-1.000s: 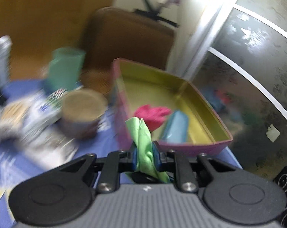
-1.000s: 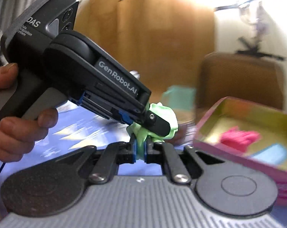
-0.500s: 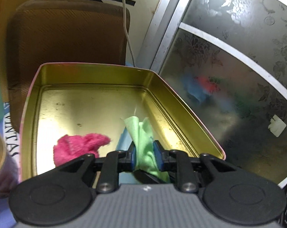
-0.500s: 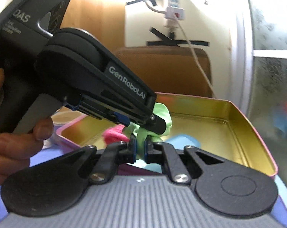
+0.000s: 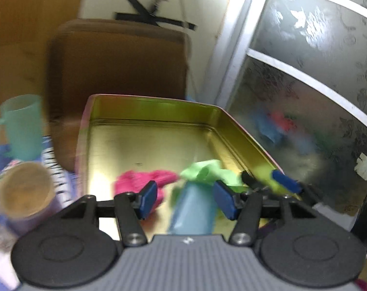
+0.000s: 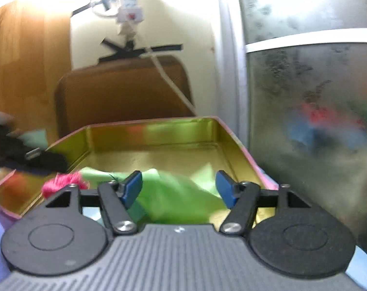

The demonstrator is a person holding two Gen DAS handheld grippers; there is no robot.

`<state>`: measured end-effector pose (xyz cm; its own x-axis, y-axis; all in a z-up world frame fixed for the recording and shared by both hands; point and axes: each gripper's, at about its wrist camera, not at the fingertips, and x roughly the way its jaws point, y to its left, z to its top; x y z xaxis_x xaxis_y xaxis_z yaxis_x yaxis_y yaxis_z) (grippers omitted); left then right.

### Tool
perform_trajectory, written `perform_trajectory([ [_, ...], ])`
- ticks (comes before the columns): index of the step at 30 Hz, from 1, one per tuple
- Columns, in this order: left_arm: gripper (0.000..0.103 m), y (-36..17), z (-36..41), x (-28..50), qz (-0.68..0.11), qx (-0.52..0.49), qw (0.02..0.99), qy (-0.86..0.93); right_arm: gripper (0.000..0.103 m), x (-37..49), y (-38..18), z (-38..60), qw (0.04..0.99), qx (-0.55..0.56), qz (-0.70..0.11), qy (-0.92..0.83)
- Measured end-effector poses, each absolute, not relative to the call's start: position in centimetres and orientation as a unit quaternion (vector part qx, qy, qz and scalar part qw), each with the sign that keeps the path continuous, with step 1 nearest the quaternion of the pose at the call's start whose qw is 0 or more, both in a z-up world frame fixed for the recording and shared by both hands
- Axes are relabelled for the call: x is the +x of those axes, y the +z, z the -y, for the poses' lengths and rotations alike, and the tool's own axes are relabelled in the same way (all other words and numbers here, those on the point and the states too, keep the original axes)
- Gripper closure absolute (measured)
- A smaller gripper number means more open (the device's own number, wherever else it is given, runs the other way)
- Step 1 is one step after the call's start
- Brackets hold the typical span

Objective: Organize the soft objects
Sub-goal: 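Move the left gripper back over the table toward the cotton-swab bag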

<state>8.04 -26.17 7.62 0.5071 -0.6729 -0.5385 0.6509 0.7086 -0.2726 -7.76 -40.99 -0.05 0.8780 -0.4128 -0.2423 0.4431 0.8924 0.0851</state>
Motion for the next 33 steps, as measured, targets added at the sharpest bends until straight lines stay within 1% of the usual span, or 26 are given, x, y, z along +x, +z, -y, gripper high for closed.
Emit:
perform_trajectory([
  [4,0.050,7.0,19.6,7.5,-0.312,-0.041,0.884,-0.347,0.030,-8.1,0.8,40.4,0.971,0.079,-0.082,-0.210],
  [9,0.050,4.6,9.9,7.5,-0.324,-0.058,0.912,-0.246,0.030,-7.9,2.1,37.1,0.984,0.062,-0.055,-0.155],
  [14,0.050,1.8,0.9,8.2,-0.339,-0.091,0.929,-0.113,0.031,-5.6,3.5,31.4,0.997,0.021,-0.064,-0.048],
  [19,0.050,0.8,-3.4,8.3,-0.320,-0.122,0.937,-0.071,0.032,-1.9,4.0,25.0,0.993,-0.046,-0.103,0.041],
  [22,0.050,0.5,-4.0,8.0,-0.304,-0.121,0.943,-0.069,0.037,1.0,4.0,21.4,0.984,-0.117,-0.117,0.065],
  [24,0.049,0.6,-3.9,7.6,-0.299,-0.119,0.944,-0.074,0.040,3.8,4.3,20.2,0.978,-0.146,-0.136,0.066],
  [26,0.049,0.6,-3.8,7.3,-0.292,-0.114,0.946,-0.082,0.047,7.5,5.0,20.1,0.973,-0.136,-0.175,0.064],
  [27,0.048,0.6,-3.9,7.2,-0.289,-0.113,0.947,-0.083,0.048,9.5,5.4,20.4,0.970,-0.116,-0.204,0.063],
  [31,0.046,0.5,-4.0,6.9,-0.285,-0.123,0.946,-0.087,0.049,16.8,5.8,21.9,0.939,0.001,-0.333,0.084],
  [33,0.046,0.4,-4.3,7.0,-0.286,-0.135,0.945,-0.089,0.048,19.5,5.7,22.7,0.925,0.043,-0.373,0.064],
])
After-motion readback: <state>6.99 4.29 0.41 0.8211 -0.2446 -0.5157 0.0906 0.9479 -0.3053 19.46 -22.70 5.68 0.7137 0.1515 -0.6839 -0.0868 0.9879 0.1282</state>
